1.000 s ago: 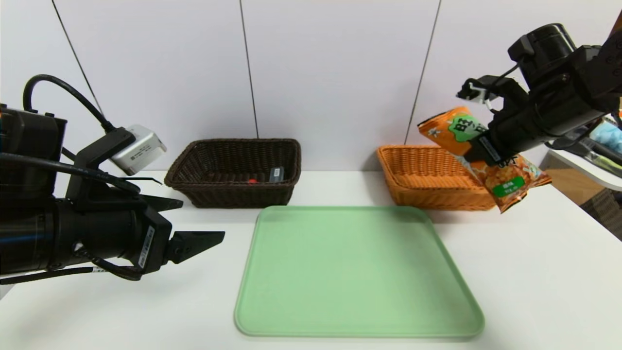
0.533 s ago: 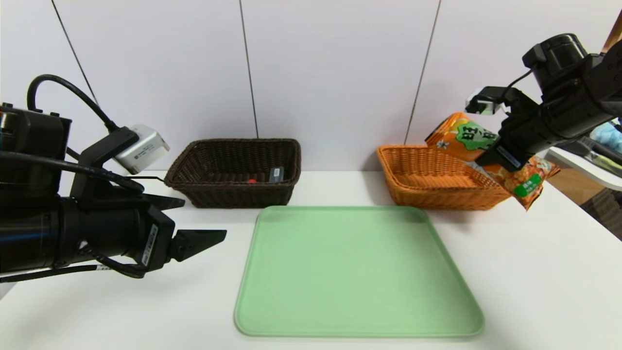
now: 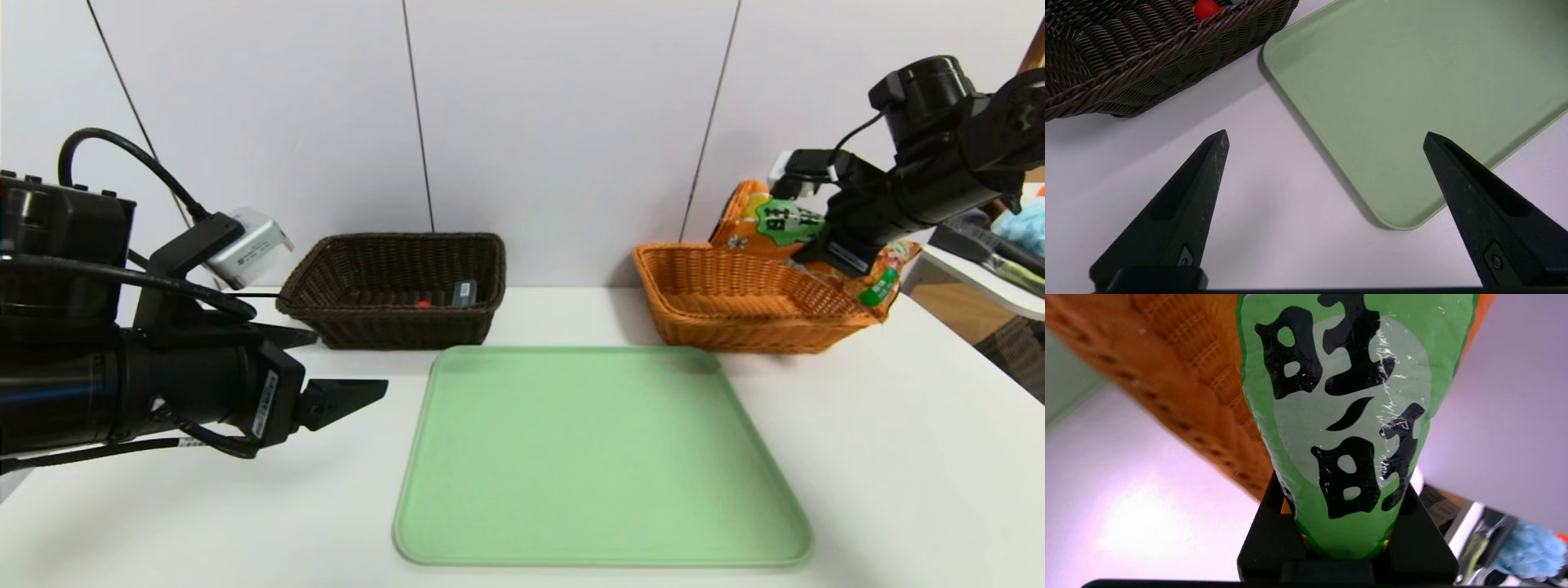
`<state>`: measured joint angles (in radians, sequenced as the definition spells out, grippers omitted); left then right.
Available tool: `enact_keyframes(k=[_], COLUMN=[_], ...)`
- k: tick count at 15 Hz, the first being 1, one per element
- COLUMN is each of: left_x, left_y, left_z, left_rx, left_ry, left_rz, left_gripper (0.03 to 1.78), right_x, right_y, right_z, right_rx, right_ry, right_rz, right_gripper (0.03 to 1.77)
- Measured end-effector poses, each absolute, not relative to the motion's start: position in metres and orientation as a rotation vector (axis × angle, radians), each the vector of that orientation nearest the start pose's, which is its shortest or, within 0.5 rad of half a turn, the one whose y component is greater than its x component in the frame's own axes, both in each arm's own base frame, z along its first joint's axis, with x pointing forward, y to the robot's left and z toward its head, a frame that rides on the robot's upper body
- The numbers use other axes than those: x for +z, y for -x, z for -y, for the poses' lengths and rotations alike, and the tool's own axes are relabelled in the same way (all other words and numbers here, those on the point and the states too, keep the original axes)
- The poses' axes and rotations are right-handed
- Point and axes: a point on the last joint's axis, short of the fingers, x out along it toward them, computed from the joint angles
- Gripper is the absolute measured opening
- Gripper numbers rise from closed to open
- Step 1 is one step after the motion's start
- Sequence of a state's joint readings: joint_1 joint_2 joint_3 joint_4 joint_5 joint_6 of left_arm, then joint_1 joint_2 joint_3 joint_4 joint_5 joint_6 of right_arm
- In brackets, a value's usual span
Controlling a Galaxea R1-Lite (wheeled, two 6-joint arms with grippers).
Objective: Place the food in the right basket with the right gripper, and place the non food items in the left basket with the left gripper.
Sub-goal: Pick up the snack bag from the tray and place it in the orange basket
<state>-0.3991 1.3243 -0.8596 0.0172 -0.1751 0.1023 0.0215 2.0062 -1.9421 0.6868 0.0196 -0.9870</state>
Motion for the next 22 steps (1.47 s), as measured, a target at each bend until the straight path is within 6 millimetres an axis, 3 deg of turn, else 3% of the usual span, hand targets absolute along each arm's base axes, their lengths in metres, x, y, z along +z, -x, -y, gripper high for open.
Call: enact_keyframes(k=[7,14,22], left_x=[0.226,0.218,0.213], left_y=[-0.199,-0.205,-0.210], left_z=[0.088,0.091,0.093], left_rx=[-0.586,-0.586,-0.583], left_ry=[-0.145,-0.145,-0.134], left_rz=[-0.451,-0.458,-0.475], left_gripper=[1.69,1.69,1.69], right_x=[0.238,0.212,0.203], right_y=[-0.409,-0.423,-0.434], right_z=[-0.016,-0.022,-0.025], right_rx=[0.439,0.495,0.481], right_ry=[1.025,1.062,1.115], right_rz=[-0.653,-0.697,-0.668], right_gripper=[0.40,0.40,0.40])
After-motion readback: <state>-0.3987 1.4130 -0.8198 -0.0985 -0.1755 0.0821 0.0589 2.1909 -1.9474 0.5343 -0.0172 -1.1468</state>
